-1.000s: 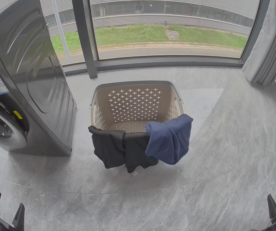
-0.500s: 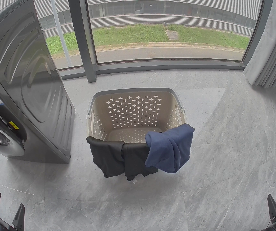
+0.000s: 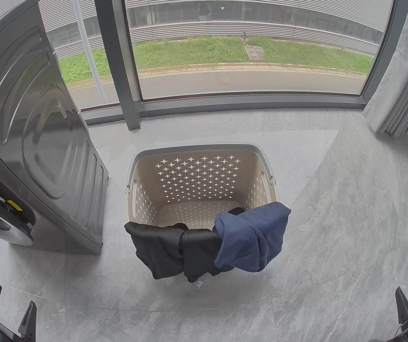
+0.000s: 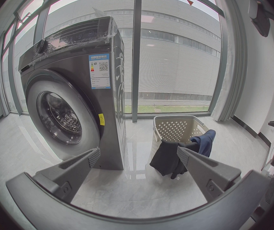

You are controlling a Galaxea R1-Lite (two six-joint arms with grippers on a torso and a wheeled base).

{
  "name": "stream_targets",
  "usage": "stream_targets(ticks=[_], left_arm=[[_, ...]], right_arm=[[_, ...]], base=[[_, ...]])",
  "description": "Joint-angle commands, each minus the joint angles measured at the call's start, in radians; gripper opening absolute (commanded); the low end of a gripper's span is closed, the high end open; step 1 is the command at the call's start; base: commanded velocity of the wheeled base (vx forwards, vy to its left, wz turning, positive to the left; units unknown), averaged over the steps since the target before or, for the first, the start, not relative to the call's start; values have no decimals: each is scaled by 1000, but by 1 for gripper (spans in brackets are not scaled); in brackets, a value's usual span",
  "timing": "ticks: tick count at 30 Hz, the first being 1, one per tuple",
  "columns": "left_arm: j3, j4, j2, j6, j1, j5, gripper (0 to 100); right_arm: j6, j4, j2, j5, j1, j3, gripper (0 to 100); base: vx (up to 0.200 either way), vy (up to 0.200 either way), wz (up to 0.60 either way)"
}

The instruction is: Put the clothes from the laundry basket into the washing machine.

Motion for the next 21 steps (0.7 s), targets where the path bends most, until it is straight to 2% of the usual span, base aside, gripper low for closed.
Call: stream_targets(ticks=[1, 4, 13, 18, 21], left_arm=[[15, 1, -15, 0, 0, 0, 100], [15, 1, -15, 0, 0, 0, 100], [15, -1, -15, 0, 0, 0, 100], [15, 1, -15, 0, 0, 0, 100], [15, 1, -15, 0, 0, 0, 100]], right_arm=[[-1, 0, -2, 1, 0, 16, 100], [-1, 0, -2, 1, 0, 16, 100], [1, 0, -2, 1, 0, 16, 100], [1, 0, -2, 1, 0, 16, 100], [1, 0, -2, 1, 0, 16, 100]], base=[[0, 0, 0], [0, 0, 0], [200, 0, 0], [0, 0, 0], [200, 0, 0]])
